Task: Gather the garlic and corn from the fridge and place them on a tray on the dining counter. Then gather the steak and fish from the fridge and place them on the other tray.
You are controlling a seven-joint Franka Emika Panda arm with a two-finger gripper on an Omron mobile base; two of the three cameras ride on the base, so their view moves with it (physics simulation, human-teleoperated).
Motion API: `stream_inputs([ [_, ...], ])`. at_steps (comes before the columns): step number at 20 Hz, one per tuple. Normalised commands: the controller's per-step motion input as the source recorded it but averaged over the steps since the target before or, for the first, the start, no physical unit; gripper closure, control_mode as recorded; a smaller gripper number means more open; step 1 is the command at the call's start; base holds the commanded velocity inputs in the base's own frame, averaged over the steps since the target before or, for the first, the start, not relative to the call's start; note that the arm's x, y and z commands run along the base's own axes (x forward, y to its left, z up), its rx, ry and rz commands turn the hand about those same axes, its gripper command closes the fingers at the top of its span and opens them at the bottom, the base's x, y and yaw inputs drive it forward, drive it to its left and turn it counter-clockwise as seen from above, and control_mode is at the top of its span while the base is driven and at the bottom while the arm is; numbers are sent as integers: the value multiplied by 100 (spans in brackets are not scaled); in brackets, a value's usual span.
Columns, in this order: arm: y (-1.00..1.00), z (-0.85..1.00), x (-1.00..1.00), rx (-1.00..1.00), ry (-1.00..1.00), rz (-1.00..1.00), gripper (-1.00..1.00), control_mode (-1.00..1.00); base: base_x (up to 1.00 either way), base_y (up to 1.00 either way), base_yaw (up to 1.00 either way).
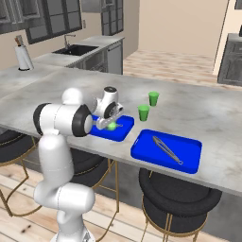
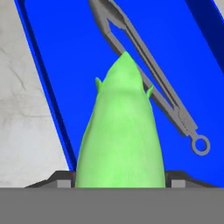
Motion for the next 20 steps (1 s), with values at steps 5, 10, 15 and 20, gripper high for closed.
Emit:
stream_inputs([
  [5, -1, -22, 15, 0, 4, 1, 100, -100, 0, 0, 0],
  [10, 0, -19, 18, 0, 0, 0, 100, -100, 0, 0, 0],
  [15, 0, -20, 4, 0, 0, 0, 100, -100, 0, 0, 0],
  [20, 0, -7, 0, 0, 0, 0, -100, -100, 0, 0, 0],
])
